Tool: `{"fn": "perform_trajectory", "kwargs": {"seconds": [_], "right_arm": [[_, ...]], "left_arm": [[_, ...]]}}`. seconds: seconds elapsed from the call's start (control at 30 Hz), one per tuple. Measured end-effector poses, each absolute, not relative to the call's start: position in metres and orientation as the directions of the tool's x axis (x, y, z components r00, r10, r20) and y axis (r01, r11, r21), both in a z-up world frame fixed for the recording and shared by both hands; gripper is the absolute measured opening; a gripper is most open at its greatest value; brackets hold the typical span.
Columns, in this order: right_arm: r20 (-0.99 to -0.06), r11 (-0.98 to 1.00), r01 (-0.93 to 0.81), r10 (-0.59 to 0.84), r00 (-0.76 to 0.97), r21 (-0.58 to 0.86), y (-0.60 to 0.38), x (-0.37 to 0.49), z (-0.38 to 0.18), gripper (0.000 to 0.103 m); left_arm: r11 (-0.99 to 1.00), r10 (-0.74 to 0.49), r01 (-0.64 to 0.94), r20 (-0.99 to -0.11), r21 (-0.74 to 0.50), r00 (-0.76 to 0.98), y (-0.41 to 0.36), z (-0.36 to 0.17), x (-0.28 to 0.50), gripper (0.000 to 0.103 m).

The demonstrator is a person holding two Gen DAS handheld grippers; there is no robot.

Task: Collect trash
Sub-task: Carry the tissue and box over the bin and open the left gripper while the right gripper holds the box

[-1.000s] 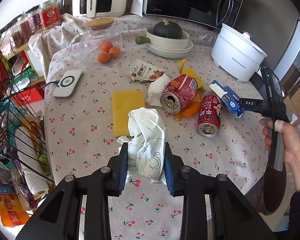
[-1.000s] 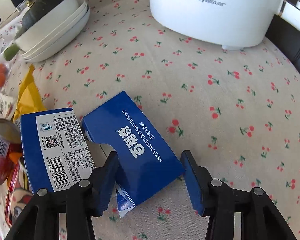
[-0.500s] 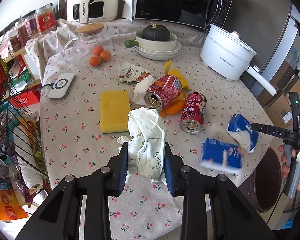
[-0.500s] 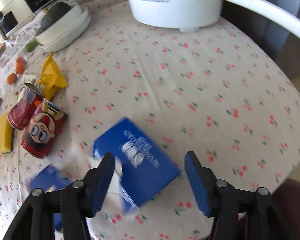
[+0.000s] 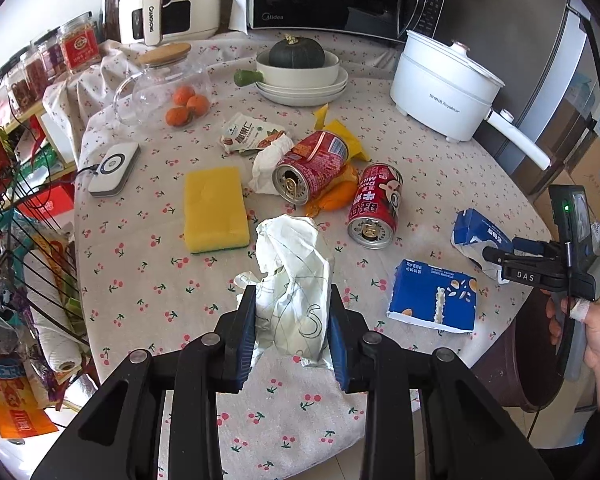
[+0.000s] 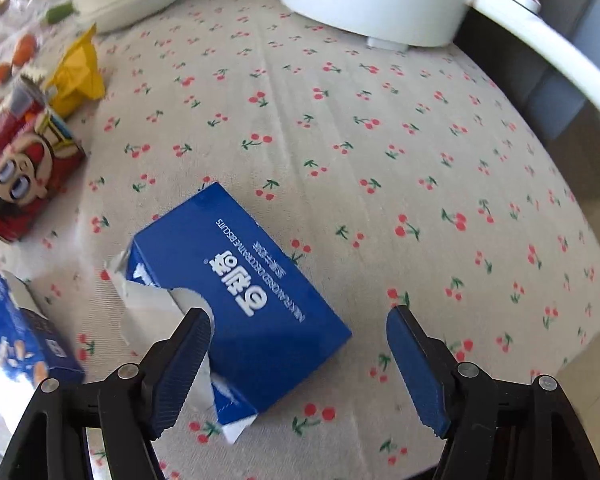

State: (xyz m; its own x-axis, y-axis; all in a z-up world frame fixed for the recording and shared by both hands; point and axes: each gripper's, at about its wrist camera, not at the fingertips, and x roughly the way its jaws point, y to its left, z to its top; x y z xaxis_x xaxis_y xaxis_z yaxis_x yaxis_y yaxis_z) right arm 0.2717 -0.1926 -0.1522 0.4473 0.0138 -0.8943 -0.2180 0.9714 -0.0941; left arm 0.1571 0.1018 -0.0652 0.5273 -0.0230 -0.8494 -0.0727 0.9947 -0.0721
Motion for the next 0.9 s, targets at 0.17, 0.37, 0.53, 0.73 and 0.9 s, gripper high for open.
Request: {"fn": "perform_trajectory", "kwargs": {"seconds": [0.17, 0.37, 0.53, 0.73, 0.9], "right_arm": [[-0.896, 0.972, -0.23, 0.055, 0.441, -0.054, -0.191, 0.28, -0.15, 0.055], [-0.897, 0.971, -0.223, 0.022, 0.441, -0.086, -0.194, 0.261, -0.137, 0.055], [-0.884, 0.981, -0.18, 0.021, 0.467, -0.072, -0.217, 0.227, -0.105, 0.055], [-0.884, 0.994, -0.099, -0.002, 0.467, -0.055, -0.258, 0.176, -0.077, 0.055], [-0.885, 0.999, -0.031, -0.018, 0.465, -0.037, -0.305, 0.134, -0.071, 0.055]], "left_arm": [[0.997, -0.021, -0.057, -0.86, -0.058, 0.51, 0.094, -0.072, 0.163, 0.033], [0.997, -0.053, -0.029, -0.859, -0.078, 0.509, 0.072, -0.071, 0.165, 0.033], [0.993, -0.118, 0.036, -0.848, -0.116, 0.516, 0.036, -0.064, 0.161, 0.033], [0.982, -0.167, 0.159, -0.844, -0.099, 0.509, -0.029, -0.063, 0.153, 0.033], [0.962, -0.199, 0.263, -0.846, -0.072, 0.495, -0.083, -0.07, 0.141, 0.033]]}}
